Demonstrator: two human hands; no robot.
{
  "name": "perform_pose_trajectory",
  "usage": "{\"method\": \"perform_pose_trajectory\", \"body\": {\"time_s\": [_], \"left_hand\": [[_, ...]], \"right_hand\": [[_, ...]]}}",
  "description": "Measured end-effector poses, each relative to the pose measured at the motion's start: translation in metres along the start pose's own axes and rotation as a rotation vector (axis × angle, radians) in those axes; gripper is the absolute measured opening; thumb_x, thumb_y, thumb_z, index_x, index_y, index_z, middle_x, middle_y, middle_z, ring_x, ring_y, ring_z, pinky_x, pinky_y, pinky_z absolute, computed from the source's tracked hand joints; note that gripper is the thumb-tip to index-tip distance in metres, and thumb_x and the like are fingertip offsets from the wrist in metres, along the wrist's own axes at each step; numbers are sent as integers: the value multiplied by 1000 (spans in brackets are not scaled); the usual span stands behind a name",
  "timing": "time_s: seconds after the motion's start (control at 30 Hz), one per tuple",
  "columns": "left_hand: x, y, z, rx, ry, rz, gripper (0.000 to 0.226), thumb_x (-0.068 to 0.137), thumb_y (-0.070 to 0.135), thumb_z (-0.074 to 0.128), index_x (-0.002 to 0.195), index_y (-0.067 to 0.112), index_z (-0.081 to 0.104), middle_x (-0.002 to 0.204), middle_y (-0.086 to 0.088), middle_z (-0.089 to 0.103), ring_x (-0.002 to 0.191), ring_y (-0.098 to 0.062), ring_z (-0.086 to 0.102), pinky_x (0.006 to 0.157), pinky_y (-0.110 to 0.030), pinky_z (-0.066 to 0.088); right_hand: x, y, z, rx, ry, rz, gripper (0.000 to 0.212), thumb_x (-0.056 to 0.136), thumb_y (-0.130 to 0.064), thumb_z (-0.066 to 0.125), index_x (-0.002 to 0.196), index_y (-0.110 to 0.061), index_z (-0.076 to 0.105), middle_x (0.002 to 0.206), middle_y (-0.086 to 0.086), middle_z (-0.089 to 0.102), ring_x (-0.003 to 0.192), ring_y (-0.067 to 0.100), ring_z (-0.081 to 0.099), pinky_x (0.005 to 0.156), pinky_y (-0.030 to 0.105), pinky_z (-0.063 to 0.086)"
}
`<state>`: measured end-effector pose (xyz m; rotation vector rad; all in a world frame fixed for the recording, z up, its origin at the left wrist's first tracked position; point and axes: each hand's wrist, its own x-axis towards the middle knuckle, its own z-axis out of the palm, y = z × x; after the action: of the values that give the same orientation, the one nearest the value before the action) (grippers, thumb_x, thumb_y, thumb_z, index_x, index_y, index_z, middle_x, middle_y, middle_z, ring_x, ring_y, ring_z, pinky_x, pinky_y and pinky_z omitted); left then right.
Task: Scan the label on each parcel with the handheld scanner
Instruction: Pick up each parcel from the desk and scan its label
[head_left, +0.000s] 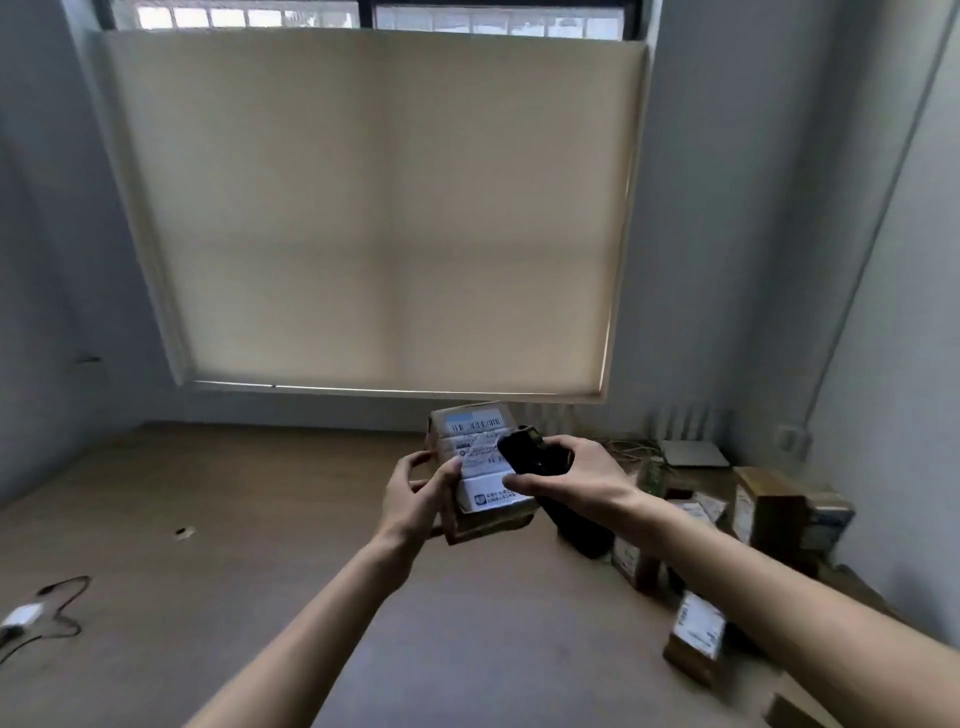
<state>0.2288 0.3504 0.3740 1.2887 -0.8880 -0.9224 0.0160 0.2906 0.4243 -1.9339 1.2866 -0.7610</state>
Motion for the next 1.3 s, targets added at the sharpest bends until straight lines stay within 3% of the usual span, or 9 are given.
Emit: {"method": "perform_pose_trajectory", "body": {"time_s": [0.23, 0.43, 0.63, 0.83, 0.93, 1.03, 1.1, 1.2, 1.3], "left_hand": [[-60, -2, -232, -58, 237, -15, 43, 91, 35, 73, 127, 19, 57, 117, -6, 73, 99, -19, 75, 75, -33, 61], [-171, -10, -452, 12, 467, -81, 42, 89, 32, 75, 128, 26, 64, 119, -3, 74, 104, -22, 73, 73, -30, 58], [-291, -30, -618, 30, 832, -87, 32, 80, 36, 83, 107, 35, 66, 119, -5, 71, 108, -27, 70, 93, -48, 58], [-372, -84, -702, 49, 1016, -226, 57, 71, 51, 85, 122, 34, 65, 123, -3, 67, 114, -23, 65, 98, -46, 54], [-396, -122, -718, 12, 1088, -291, 37, 85, 34, 79, 117, 30, 61, 110, 0, 67, 102, -19, 67, 90, -37, 56], [-418, -164, -727, -13, 1163, -373, 32, 84, 37, 79, 112, 36, 63, 110, -6, 69, 100, -22, 69, 84, -35, 58], [-431, -189, -733, -12, 1193, -435, 30, 83, 38, 80, 108, 39, 63, 113, -10, 70, 102, -25, 69, 89, -41, 58], [-440, -221, -746, 27, 1226, -517, 36, 90, 32, 74, 123, 27, 61, 122, -8, 66, 108, -22, 65, 97, -40, 53], [-438, -232, -753, 132, 1234, -606, 43, 93, 30, 71, 132, 19, 57, 123, 4, 53, 114, -14, 50, 93, -29, 40]], "right_hand": [[0, -118, 197, 132, -270, -155, 66, 61, -47, 98, 118, -23, 74, 101, -10, 78, 92, 6, 74, 86, 29, 59], [-66, -236, 390, 232, -567, -251, 50, 72, -31, 95, 115, -21, 72, 98, -11, 76, 74, -8, 69, 65, 7, 48], [-154, -327, 556, 237, -835, -361, 29, 74, -35, 92, 94, -32, 71, 87, -13, 75, 72, -1, 70, 64, 10, 53], [-210, -344, 675, 143, -1032, -377, 63, 70, -43, 94, 124, -20, 70, 104, -6, 77, 84, 10, 73, 74, 28, 61], [-232, -332, 726, 61, -1104, -371, 77, 68, -45, 94, 134, -18, 65, 115, -5, 74, 95, 10, 73, 80, 26, 61], [-252, -312, 775, -27, -1197, -353, 68, 67, -47, 95, 124, -21, 69, 108, -9, 74, 96, 7, 71, 87, 29, 61], [-264, -298, 802, -63, -1242, -335, 70, 67, -48, 95, 124, -19, 69, 104, -12, 73, 93, 4, 71, 82, 22, 59], [-279, -278, 835, -121, -1263, -336, 70, 66, -49, 95, 124, -19, 71, 102, -12, 73, 91, 3, 70, 76, 18, 56], [-279, -267, 851, -210, -1244, -355, 73, 62, -54, 96, 123, -21, 72, 106, -7, 76, 95, 9, 72, 85, 30, 60]]}}
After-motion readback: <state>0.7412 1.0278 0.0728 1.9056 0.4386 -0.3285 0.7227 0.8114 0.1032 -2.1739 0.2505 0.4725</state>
